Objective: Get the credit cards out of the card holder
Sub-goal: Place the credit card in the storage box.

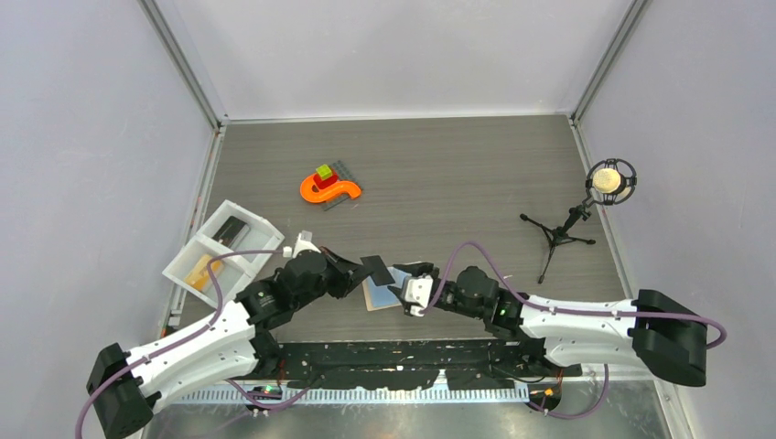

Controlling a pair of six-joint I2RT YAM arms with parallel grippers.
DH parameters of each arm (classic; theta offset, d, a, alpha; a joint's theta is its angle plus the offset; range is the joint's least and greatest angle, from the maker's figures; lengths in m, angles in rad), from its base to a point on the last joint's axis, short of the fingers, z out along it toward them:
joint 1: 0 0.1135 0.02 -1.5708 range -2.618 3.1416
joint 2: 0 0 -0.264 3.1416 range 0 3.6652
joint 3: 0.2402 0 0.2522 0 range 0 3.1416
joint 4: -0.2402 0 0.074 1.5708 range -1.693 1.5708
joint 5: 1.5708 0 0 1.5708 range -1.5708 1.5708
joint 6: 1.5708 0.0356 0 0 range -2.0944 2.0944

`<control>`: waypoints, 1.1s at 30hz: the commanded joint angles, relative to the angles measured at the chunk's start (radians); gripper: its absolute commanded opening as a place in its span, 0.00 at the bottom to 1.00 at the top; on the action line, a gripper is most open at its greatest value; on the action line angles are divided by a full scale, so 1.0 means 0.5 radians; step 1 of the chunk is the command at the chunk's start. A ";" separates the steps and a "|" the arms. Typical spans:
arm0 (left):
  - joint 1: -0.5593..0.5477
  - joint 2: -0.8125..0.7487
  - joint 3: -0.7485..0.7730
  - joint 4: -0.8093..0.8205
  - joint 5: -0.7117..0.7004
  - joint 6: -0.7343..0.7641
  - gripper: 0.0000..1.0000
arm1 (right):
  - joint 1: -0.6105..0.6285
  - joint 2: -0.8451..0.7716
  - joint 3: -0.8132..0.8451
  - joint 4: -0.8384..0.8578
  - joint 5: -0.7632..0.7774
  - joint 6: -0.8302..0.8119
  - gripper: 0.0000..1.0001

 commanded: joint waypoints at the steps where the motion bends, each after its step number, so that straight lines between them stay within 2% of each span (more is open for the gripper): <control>1: 0.000 -0.028 -0.028 0.120 -0.004 -0.092 0.00 | 0.072 0.042 0.102 0.032 0.081 -0.237 0.56; 5: 0.000 -0.016 -0.037 0.154 0.016 -0.114 0.00 | 0.121 0.097 0.098 0.058 0.231 -0.293 0.56; 10: 0.000 0.000 -0.058 0.219 0.059 -0.167 0.00 | 0.161 0.184 0.119 0.092 0.329 -0.357 0.49; 12: 0.000 -0.005 -0.061 0.223 0.068 -0.169 0.00 | 0.175 0.207 0.119 0.137 0.381 -0.362 0.39; 13: 0.000 -0.008 -0.062 0.223 0.068 -0.167 0.00 | 0.177 0.217 0.118 0.175 0.415 -0.355 0.27; 15: 0.000 -0.022 -0.066 0.228 0.065 -0.152 0.00 | 0.177 0.224 0.121 0.204 0.455 -0.291 0.10; 18: 0.000 -0.061 -0.063 0.211 0.022 -0.074 0.15 | 0.178 0.200 0.179 0.086 0.512 -0.117 0.05; 23: 0.000 -0.199 -0.041 0.039 -0.221 0.263 0.55 | 0.174 0.155 0.357 -0.282 0.573 0.258 0.05; 24: 0.000 -0.222 -0.029 -0.005 -0.268 0.327 0.59 | 0.171 0.144 0.364 -0.337 0.555 0.286 0.05; 33: 0.003 -0.383 0.119 -0.225 -0.392 1.096 0.62 | -0.050 0.012 0.382 -0.531 0.219 0.738 0.05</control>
